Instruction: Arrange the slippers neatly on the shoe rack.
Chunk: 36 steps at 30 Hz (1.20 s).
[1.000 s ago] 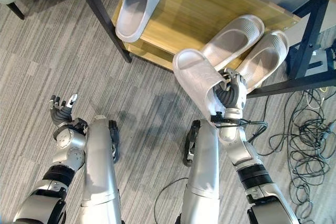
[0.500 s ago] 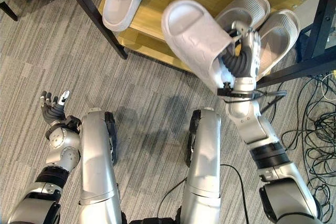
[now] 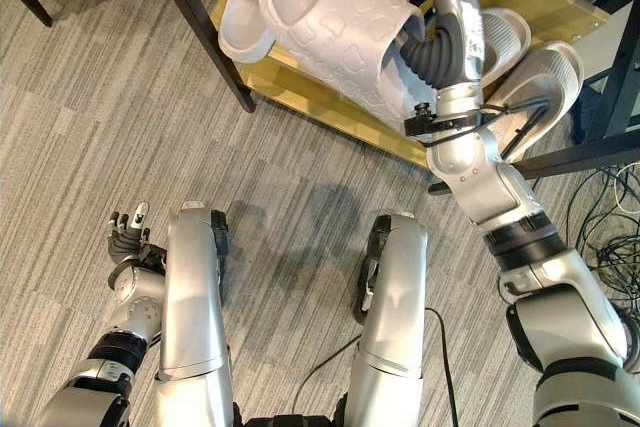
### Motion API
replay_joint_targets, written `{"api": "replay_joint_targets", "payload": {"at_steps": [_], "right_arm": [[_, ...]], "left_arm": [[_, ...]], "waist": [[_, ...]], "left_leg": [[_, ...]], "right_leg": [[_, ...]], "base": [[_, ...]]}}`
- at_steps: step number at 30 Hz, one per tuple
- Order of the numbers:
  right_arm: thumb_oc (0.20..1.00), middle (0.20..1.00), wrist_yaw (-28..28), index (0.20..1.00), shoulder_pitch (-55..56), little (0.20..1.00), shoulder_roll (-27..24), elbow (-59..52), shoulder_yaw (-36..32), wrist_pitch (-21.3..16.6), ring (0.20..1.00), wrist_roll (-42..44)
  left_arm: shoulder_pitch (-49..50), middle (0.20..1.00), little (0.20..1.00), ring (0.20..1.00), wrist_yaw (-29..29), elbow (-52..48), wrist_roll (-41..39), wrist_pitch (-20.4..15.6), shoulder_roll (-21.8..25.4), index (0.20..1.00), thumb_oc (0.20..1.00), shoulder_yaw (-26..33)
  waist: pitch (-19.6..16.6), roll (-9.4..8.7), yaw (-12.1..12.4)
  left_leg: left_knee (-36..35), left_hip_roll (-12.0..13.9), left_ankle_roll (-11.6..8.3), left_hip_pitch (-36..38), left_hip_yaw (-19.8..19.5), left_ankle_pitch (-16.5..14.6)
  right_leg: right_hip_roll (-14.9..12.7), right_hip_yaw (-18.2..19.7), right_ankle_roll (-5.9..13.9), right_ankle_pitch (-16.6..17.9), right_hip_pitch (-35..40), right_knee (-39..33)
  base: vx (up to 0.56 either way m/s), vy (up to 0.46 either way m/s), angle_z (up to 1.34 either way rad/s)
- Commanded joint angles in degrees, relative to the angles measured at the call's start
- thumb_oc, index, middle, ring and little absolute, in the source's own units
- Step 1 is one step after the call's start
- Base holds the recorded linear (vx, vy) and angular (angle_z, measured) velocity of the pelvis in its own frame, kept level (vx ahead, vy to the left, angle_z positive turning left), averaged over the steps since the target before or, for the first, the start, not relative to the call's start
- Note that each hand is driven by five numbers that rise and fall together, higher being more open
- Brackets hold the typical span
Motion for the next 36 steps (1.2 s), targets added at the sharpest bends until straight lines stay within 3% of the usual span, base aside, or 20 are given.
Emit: {"api": "replay_joint_targets", "payload": {"at_steps": [1, 2, 4, 7, 14, 22, 28, 36], "right_arm": [[0.2, 0.2, 1.71, 0.2, -7.45, 0.2, -1.28, -2.81, 0.03, -4.74, 0.2, 13.53], [0.2, 0.2, 3.68, 0.2, -11.47, 0.2, -0.89, 0.01, 3.6, -5.63, 0.2, 22.06], [0.2, 0.2, 3.82, 0.2, -13.0, 0.2, -0.94, 1.38, 4.92, -5.71, 0.2, 24.6], [0.2, 0.2, 4.25, 0.2, -18.51, 0.2, 1.24, 7.17, 7.58, -6.96, 0.2, 35.4], [0.2, 0.2, 2.37, 0.2, -26.35, 0.2, 5.67, 18.78, 10.46, -5.43, 0.2, 45.91], [0.2, 0.2, -2.73, 0.2, -24.99, 0.2, 10.22, 20.4, 7.93, -4.83, 0.2, 47.94], [0.2, 0.2, -6.73, 0.2, -27.36, 0.2, 13.5, 26.96, 6.83, -0.6, 0.2, 42.38], [0.2, 0.2, -7.21, 0.2, -30.08, 0.2, 18.49, 39.59, 4.27, -0.17, 0.2, 46.43]], "left_arm": [[-2.33, 1.0, 1.0, 1.0, -1.37, 3.05, -1.7, -0.7, -1.96, 1.0, 1.0, -0.15], [-2.27, 1.0, 1.0, 1.0, -1.77, 2.96, -2.3, -0.16, -1.44, 1.0, 1.0, -1.37], [-2.16, 1.0, 1.0, 1.0, -1.96, 2.92, -2.48, 0.09, -1.37, 1.0, 1.0, -1.76], [-1.09, 1.0, 1.0, 1.0, -2.34, 2.5, -2.02, 1.12, -0.97, 1.0, 1.0, -3.87], [0.68, 1.0, 1.0, 1.0, -2.65, 1.83, -2.94, 2.07, -0.25, 1.0, 1.0, -5.66], [3.35, 1.0, 1.0, 1.0, -1.43, 0.88, -2.86, 2.72, -0.97, 1.0, 1.0, -6.96], [3.15, 1.0, 1.0, 1.0, -0.6, 0.41, -2.75, 2.4, -0.78, 1.0, 1.0, -7.47], [4.0, 1.0, 1.0, 1.0, -1.7, -0.6, -2.95, 2.41, 0.4, 1.0, 1.0, -9.34]], "waist": [[0.6, -0.19, 2.06], [0.6, -0.01, 2.61], [0.6, 0.1, 2.61], [0.6, 1.23, 3.14], [0.6, 2.26, 3.91], [0.6, 2.42, 3.83], [0.6, 2.09, 4.1], [0.6, 2.03, 4.41]], "left_leg": [[3.78, -0.02, 5.41, -1.08, 1.26, -3.1], [3.96, 0.09, 5.2, -1.08, 1.26, -3.17], [4.13, 0.03, 5.12, -1.08, 1.31, -3.24], [4.96, -0.04, 4.97, -1.08, 1.38, -3.52], [6.45, -0.05, 4.84, -1.08, 1.25, -4.7], [8.0, -0.22, 5.16, -1.08, 1.73, -6.56], [8.79, -0.55, 5.42, -1.08, 1.75, -7.6], [10.05, -0.62, 5.47, -1.08, 1.96, -8.97]], "right_leg": [[0.24, 1.59, -7.05, 2.25, -0.5, -1.14], [0.07, 2.03, -7.04, 2.11, -0.5, -0.92], [0.06, 2.18, -7.07, 2.06, -0.5, -0.84], [-0.13, 2.49, -7.13, 1.44, -0.5, 0.37], [-0.37, 3.41, -7.87, -0.28, -0.5, 2.63], [-0.51, 4.24, -8.43, -1.68, -0.5, 4.9], [-0.33, 4.86, -8.91, -2.56, -0.5, 6.44], [-0.14, 5.16, -9.55, -3.32, -0.5, 8.4]], "base": [[0.01, 0.034, 0.01], [0.0, 0.0, 0.0], [0.0, 0.016, 0.0], [0.02, 0.052, 0.02], [0.02, 0.026, 0.05], [0.01, 0.005, 0.0], [0.0, 0.0, 0.0], [0.01, 0.0, 0.05]]}}
